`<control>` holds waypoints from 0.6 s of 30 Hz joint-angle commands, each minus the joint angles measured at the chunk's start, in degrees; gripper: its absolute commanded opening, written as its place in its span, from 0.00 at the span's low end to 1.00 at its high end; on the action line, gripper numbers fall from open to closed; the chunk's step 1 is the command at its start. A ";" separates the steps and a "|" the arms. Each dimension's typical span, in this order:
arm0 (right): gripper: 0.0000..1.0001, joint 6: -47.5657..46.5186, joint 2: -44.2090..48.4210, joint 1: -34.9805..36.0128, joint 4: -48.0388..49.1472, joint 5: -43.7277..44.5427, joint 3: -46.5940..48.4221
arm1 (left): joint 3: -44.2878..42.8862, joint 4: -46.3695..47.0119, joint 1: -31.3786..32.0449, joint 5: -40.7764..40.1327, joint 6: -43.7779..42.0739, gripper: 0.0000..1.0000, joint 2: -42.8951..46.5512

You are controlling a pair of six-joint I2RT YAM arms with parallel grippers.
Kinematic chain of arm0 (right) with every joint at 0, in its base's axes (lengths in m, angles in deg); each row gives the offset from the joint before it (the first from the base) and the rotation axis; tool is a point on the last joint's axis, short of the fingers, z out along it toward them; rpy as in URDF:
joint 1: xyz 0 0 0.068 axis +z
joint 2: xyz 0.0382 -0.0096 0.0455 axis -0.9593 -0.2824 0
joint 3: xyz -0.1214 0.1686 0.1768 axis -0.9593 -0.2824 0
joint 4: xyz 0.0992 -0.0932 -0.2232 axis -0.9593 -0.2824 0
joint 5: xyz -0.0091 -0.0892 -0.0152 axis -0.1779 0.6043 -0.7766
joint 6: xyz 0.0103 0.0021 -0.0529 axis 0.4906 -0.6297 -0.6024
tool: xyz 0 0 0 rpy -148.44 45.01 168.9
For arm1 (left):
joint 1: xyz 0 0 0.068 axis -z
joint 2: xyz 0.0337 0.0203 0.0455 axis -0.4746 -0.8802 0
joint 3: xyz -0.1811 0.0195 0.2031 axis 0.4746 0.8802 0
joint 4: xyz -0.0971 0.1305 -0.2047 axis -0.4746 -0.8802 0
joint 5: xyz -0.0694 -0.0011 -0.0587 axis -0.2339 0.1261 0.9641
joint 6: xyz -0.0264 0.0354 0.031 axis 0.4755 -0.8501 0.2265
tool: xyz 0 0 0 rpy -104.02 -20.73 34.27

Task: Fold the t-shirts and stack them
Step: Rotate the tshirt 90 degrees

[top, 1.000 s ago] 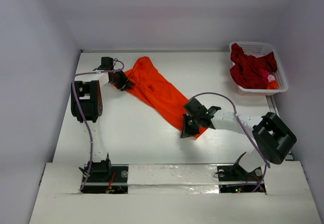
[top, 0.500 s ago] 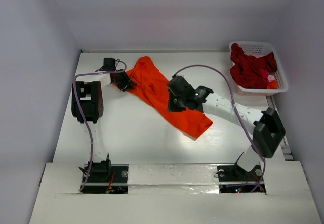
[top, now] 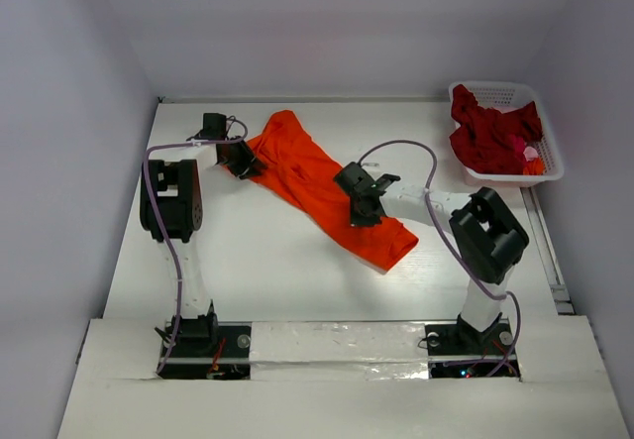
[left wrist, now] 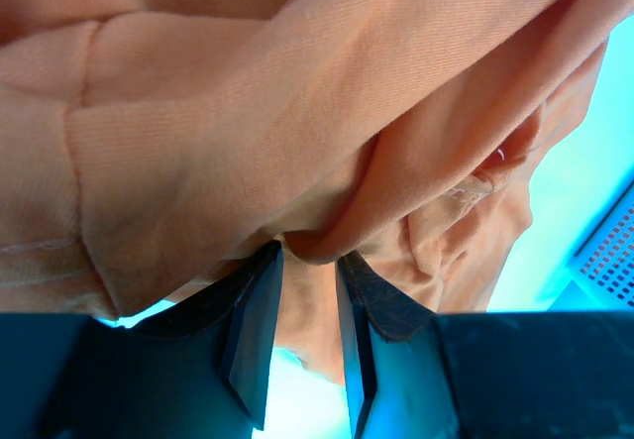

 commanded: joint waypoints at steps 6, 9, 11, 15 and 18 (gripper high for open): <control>0.00 -1.38 5.38 -2.41 0.74 3.12 0.14 | 1.99 -3.49 0.35 -2.45 -1.48 0.27 2.73; 0.00 -1.73 5.73 -2.94 0.30 2.77 0.93 | 2.08 -3.57 0.35 -2.44 -1.48 0.27 3.09; 0.00 -1.82 5.30 -2.95 0.64 3.03 0.84 | 2.08 -3.75 0.35 -2.53 -1.56 0.27 3.18; 0.00 -1.82 3.19 -3.56 2.58 2.86 -1.61 | 2.17 -3.75 0.35 -2.44 -1.56 0.27 3.53; 0.00 -1.03 2.40 -3.56 5.47 0.23 -5.74 | 2.52 -3.66 0.35 -2.18 -1.56 0.27 3.88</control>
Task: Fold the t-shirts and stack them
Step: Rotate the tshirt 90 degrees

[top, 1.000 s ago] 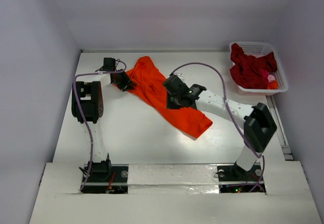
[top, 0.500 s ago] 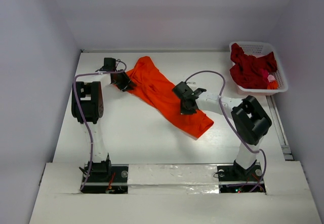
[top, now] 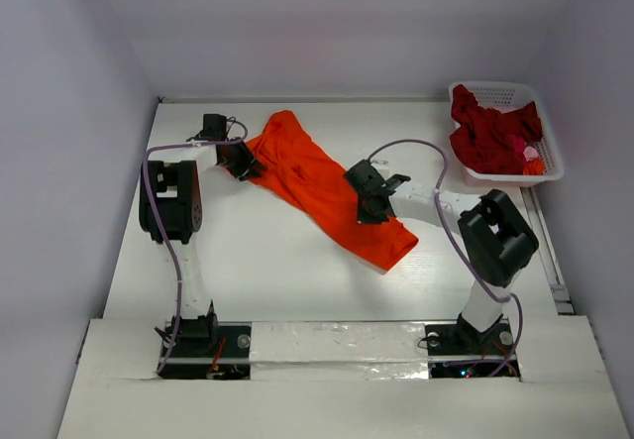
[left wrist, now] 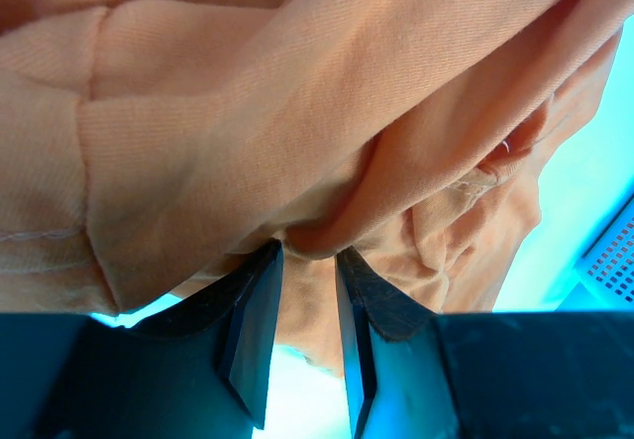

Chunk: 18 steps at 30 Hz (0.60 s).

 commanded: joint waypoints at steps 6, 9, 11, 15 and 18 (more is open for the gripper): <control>0.00 3.20 0.65 -0.33 8.35 -4.90 -12.16 | 1.16 -2.83 0.33 -0.52 -1.19 0.27 2.11; 0.00 4.17 2.67 -0.33 9.84 -7.02 -15.41 | 0.11 -3.00 0.33 -0.52 -1.19 0.27 1.67; 0.00 5.22 5.21 -0.33 10.28 -8.78 -17.00 | -0.94 -3.53 0.33 -0.60 -1.45 0.27 1.40; 0.00 6.80 8.65 1.86 9.85 -10.01 -19.64 | -2.53 -3.88 0.33 0.10 -1.46 0.27 0.17; 0.00 8.30 10.75 3.45 9.14 -10.63 -20.70 | -3.93 -3.88 0.33 1.94 -1.63 0.27 -1.23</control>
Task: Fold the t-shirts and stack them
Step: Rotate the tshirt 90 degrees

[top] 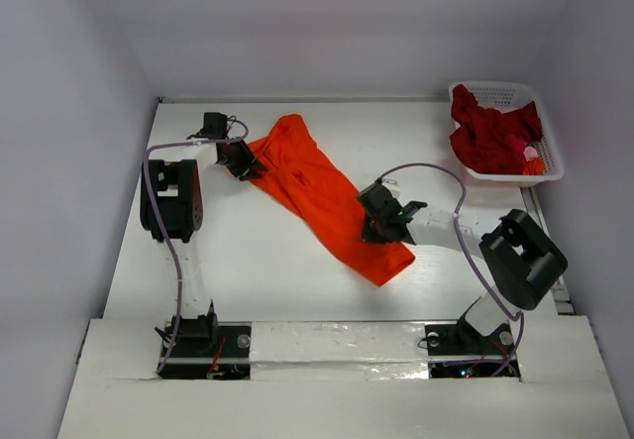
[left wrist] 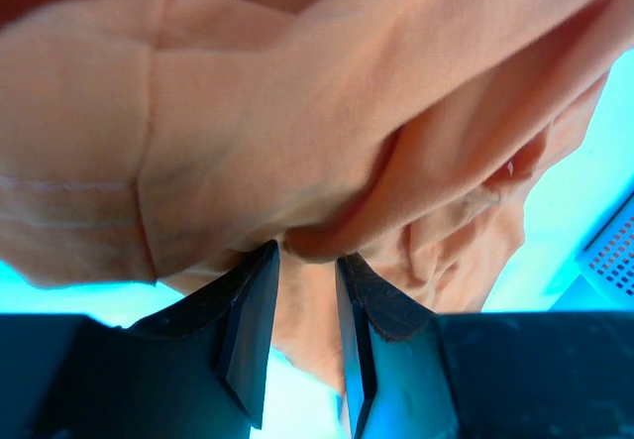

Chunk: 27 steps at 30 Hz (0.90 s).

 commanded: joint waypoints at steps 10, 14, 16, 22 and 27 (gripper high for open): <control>0.00 6.97 2.54 15.09 -10.71 -3.31 1.85 | -7.74 -2.71 1.38 3.02 -2.66 0.27 -3.98; 0.00 8.20 0.17 21.59 -12.73 -3.48 6.15 | -10.81 -3.94 3.05 3.29 -3.19 0.27 -6.26; 0.00 8.81 -0.89 22.92 -12.82 -3.75 8.08 | -11.52 -3.77 3.57 3.38 -2.93 0.27 -7.23; 0.00 8.91 -2.92 25.39 -13.53 -3.40 10.38 | -14.94 -4.47 5.25 3.55 -2.40 0.27 -9.87; 0.00 9.17 -2.22 25.39 -14.23 -2.61 10.99 | -15.92 -4.64 5.86 3.64 -2.05 0.27 -10.66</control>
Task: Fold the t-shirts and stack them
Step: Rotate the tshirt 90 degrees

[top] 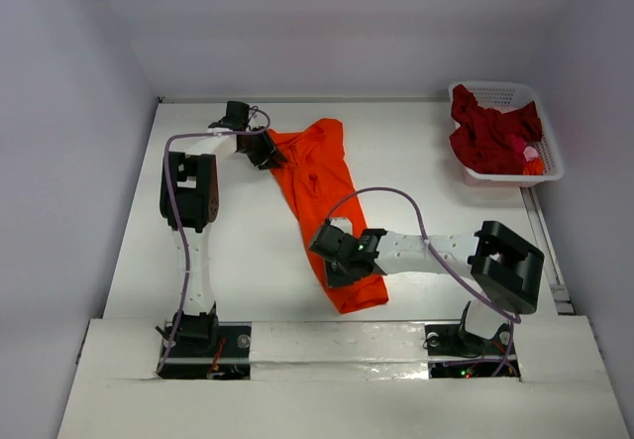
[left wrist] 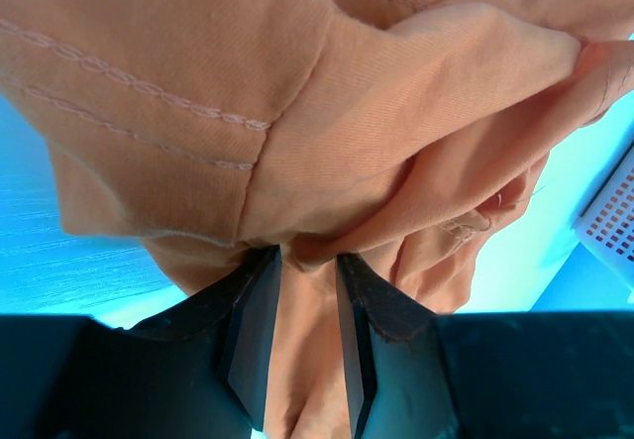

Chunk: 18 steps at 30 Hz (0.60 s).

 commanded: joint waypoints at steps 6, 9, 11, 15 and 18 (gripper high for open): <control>0.00 0.43 4.57 0.01 -9.06 8.79 9.36 | -1.99 -3.11 0.88 -0.91 -1.75 0.27 -0.56; 0.00 -0.01 5.29 -1.57 -9.44 9.17 9.22 | -1.73 -3.12 0.88 -0.74 -1.84 0.27 -0.30; 0.00 -0.28 4.59 -2.44 -9.70 10.14 7.99 | -1.38 -2.95 0.88 -0.21 -1.84 0.27 -0.12; 0.00 0.86 3.35 -2.45 -8.92 10.76 3.79 | -1.99 -3.29 0.88 0.84 -1.84 0.27 0.40; 0.00 1.91 3.70 -2.45 -7.69 10.41 1.32 | -2.61 -3.56 1.41 1.02 -2.10 0.27 0.14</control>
